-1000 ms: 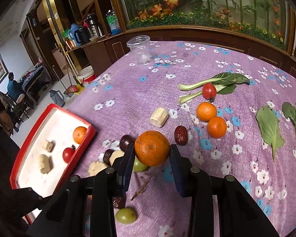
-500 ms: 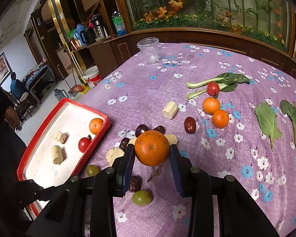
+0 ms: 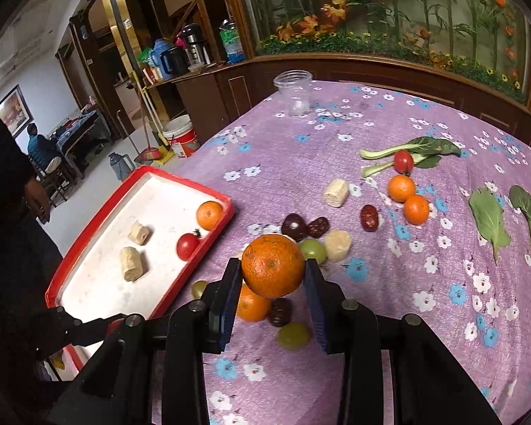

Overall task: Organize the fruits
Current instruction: 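Carry the tomato in the left gripper and the orange in the right gripper over the tray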

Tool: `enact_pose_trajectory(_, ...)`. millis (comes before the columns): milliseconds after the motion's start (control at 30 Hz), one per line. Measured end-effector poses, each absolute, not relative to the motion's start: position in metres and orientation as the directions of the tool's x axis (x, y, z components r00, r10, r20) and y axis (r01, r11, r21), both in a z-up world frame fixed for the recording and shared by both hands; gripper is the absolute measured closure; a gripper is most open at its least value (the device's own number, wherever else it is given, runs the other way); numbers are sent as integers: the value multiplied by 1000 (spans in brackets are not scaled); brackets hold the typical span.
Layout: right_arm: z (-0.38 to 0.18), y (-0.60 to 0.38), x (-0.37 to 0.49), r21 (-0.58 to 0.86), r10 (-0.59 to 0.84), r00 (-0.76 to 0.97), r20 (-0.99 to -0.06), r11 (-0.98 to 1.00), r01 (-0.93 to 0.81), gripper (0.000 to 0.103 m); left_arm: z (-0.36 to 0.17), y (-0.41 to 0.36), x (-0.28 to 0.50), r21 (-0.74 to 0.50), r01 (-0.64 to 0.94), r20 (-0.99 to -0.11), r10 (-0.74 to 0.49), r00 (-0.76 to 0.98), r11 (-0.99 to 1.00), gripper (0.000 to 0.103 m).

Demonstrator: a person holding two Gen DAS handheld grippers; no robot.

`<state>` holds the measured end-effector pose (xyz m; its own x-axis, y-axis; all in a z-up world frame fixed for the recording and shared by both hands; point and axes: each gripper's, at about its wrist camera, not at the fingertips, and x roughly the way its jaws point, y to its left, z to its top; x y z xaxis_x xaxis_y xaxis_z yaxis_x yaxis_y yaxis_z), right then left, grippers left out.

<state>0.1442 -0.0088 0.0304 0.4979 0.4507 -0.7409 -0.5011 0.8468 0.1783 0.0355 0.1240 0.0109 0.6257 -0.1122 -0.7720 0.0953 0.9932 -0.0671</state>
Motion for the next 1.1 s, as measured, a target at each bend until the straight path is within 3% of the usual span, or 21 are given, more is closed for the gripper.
enact_pose_trajectory(1100, 11, 118, 134, 217, 533, 352, -770, 737, -640, 67, -11, 237, 34, -95, -117, -793, -4, 610, 988, 77)
